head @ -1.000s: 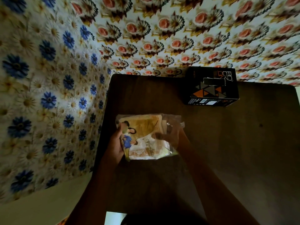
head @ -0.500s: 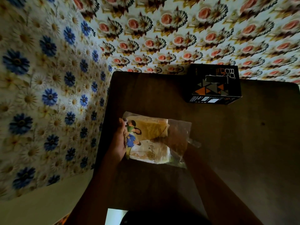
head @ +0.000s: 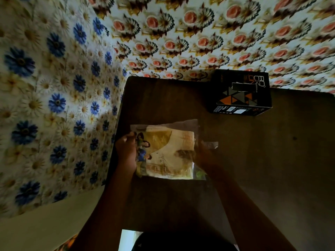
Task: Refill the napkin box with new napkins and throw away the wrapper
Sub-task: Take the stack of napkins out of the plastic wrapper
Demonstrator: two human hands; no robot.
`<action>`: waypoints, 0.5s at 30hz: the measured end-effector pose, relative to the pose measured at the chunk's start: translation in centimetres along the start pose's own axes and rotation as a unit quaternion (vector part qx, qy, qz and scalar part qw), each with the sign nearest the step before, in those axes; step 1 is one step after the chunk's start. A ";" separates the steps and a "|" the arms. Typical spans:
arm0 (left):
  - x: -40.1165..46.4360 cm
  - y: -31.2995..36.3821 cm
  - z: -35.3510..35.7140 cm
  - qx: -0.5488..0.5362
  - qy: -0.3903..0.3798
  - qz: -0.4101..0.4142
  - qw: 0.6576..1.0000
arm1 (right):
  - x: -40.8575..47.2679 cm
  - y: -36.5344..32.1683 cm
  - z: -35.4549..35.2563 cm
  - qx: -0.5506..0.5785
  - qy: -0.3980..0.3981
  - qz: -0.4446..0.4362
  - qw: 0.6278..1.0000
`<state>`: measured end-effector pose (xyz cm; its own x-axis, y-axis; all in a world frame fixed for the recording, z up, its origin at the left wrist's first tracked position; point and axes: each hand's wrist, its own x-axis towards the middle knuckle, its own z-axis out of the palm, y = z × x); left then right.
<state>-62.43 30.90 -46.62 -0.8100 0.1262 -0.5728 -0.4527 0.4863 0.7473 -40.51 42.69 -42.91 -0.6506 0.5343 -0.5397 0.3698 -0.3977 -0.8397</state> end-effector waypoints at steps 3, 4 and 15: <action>-0.2 1.1 -0.1 0.105 0.050 0.065 0.991 | 0.3 0.5 0.0 0.026 0.004 -0.010 1.000; -0.3 1.1 -0.2 0.133 0.063 0.085 0.985 | 0.5 0.7 -0.2 0.023 0.003 -0.009 1.000; -4.3 0.5 -0.6 0.186 0.066 0.378 0.905 | 0.7 0.9 -0.6 0.161 -0.009 0.023 0.987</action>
<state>-59.39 30.11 -43.58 -0.8843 0.4518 0.1177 0.3857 0.5648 0.7295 -40.24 43.12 -44.06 -0.6506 0.4977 -0.5736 0.1722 -0.6389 -0.7497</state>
